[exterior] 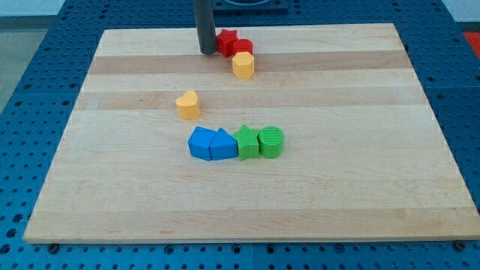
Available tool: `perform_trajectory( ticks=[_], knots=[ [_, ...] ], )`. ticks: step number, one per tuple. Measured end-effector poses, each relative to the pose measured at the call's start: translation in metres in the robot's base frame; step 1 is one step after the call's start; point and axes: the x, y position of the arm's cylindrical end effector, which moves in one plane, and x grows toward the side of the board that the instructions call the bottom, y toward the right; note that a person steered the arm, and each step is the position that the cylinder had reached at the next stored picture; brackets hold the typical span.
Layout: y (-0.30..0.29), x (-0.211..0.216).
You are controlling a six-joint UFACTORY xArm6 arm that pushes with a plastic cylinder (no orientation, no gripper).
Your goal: Push the red star to the top center of the board
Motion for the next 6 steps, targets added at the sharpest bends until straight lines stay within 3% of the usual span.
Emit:
perform_trajectory(
  ticks=[2, 6],
  knots=[
    [0.001, -0.026],
    [0.022, -0.03]
  ],
)
